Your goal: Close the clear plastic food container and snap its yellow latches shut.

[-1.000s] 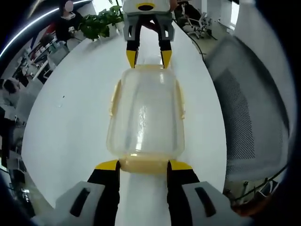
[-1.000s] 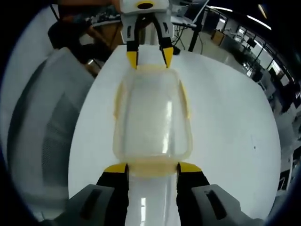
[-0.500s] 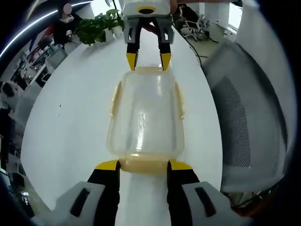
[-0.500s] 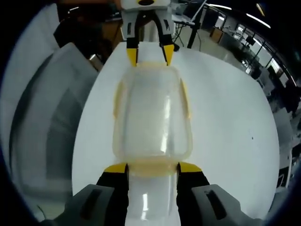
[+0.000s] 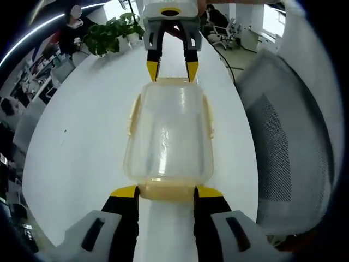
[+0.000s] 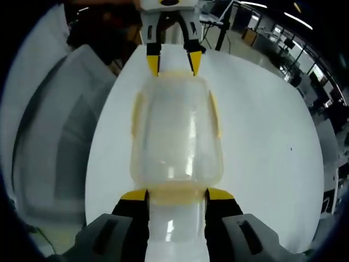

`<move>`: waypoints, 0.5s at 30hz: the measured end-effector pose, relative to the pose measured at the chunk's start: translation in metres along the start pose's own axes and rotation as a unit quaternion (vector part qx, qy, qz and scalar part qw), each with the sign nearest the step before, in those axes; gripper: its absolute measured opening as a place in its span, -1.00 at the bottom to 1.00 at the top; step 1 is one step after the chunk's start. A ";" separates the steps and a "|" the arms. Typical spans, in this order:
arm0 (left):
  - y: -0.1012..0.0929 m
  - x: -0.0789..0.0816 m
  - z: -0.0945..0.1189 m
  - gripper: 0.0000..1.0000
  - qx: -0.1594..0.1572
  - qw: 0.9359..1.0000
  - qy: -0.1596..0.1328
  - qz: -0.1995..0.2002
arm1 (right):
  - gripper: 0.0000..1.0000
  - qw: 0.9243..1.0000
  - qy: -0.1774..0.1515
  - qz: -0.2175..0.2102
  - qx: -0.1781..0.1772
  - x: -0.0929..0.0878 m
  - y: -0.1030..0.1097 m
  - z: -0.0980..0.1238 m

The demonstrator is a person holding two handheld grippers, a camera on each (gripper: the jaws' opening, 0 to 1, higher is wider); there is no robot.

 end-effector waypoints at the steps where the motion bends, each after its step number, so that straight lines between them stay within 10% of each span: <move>1: 0.000 0.002 -0.002 -0.25 0.000 1.000 -0.001 0.001 | -0.25 1.000 0.001 0.000 0.000 -0.002 0.000 0.001; 15: 0.000 0.021 -0.019 -0.25 -0.008 1.000 -0.009 0.002 | -0.25 1.000 0.010 -0.008 -0.001 -0.028 -0.001 0.005</move>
Point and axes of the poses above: the point that each gripper's makers call its tool centre point, and the gripper's own axes: z roughly backward along the fingers, y roughly to its left, x roughly out of its top, the point moved 2 cm from there along z, roughly backward along the fingers, and after that the axes turned 2 degrees about x, right-handed, at the moved point
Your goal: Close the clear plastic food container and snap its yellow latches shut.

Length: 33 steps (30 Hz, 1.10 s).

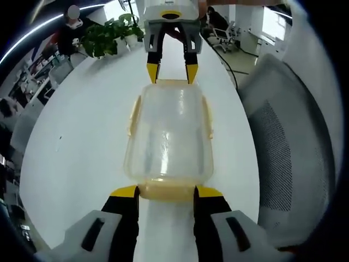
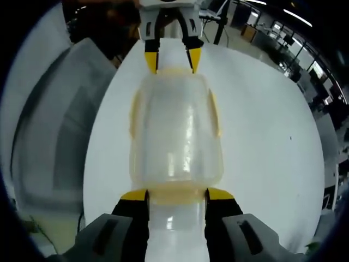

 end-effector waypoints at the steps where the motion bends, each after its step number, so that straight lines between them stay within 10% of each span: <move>1: 0.000 0.001 -0.001 -0.25 0.000 1.000 0.000 0.000 | -0.24 1.000 0.000 -0.001 0.000 -0.002 0.001 0.001; 33: -0.004 0.056 -0.027 -0.25 -0.014 0.999 -0.031 -0.009 | -0.24 1.000 0.019 -0.016 -0.005 -0.059 0.004 0.022</move>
Point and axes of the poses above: the point that each gripper's makers call its tool centre point, and the gripper's own axes: z roughly backward along the fingers, y roughly to its left, x roughly out of its top, the point moved 2 cm from there along z, roughly backward along the fingers, and after that the axes turned 2 degrees about x, right-handed, at the moved point
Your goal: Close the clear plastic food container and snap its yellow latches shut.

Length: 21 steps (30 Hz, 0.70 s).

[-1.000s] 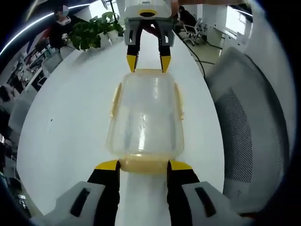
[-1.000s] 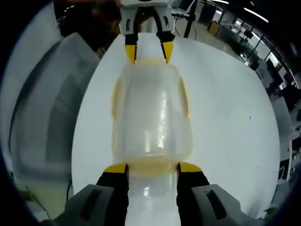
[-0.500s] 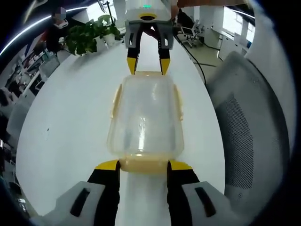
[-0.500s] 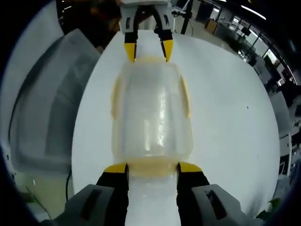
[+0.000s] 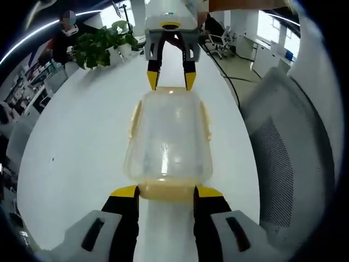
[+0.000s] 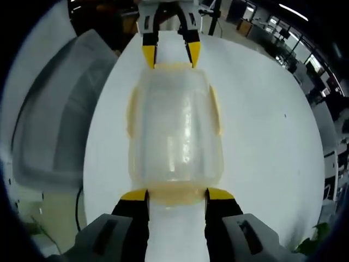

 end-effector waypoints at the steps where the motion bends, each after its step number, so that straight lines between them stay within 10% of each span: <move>1: 0.000 0.001 -0.001 -0.25 0.000 1.000 -0.001 0.001 | -0.24 1.000 0.001 -0.002 0.001 -0.002 0.000 0.001; 21: -0.002 0.018 -0.017 -0.25 -0.006 1.000 -0.012 0.007 | -0.24 1.000 0.017 -0.004 0.007 -0.023 -0.001 0.007</move>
Point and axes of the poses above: the point that each gripper's makers call its tool centre point, and the gripper's own axes: z roughly backward along the fingers, y roughly to its left, x roughly out of its top, the point moved 2 cm from there along z, roughly backward along the fingers, and after that the axes turned 2 degrees about x, right-handed, at the moved point
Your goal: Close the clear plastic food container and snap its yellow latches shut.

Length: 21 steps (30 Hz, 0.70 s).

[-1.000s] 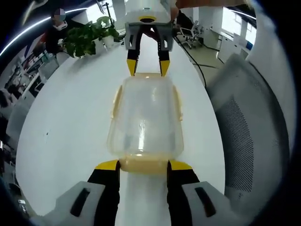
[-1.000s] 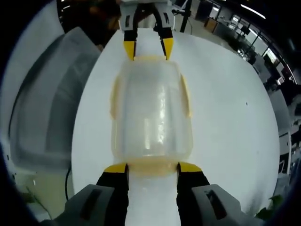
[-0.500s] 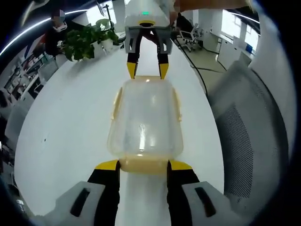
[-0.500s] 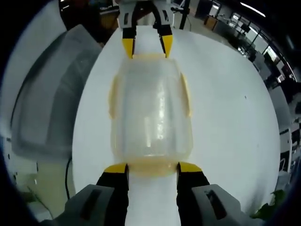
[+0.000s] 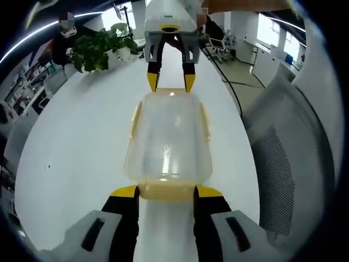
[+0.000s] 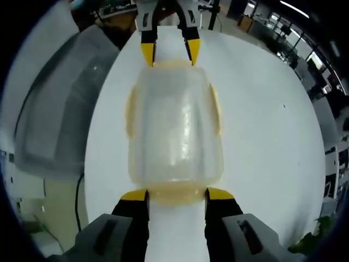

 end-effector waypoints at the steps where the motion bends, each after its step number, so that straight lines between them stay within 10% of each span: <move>1: 0.000 0.000 -0.001 -0.25 -0.001 1.000 -0.001 0.000 | -0.24 1.000 0.000 -0.001 0.000 -0.001 0.000 -0.001; 21: 0.004 -0.006 -0.011 -0.25 -0.018 1.000 -0.001 -0.006 | -0.24 1.000 -0.002 -0.023 0.012 -0.003 0.002 -0.004</move>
Point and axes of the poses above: the point that each gripper's makers call its tool centre point, and the gripper's own axes: z roughly backward along the fingers, y roughly to its left, x roughly out of its top, the point moved 2 cm from there along z, roughly backward along the fingers, and after that the axes turned 2 degrees about x, right-handed, at the moved point
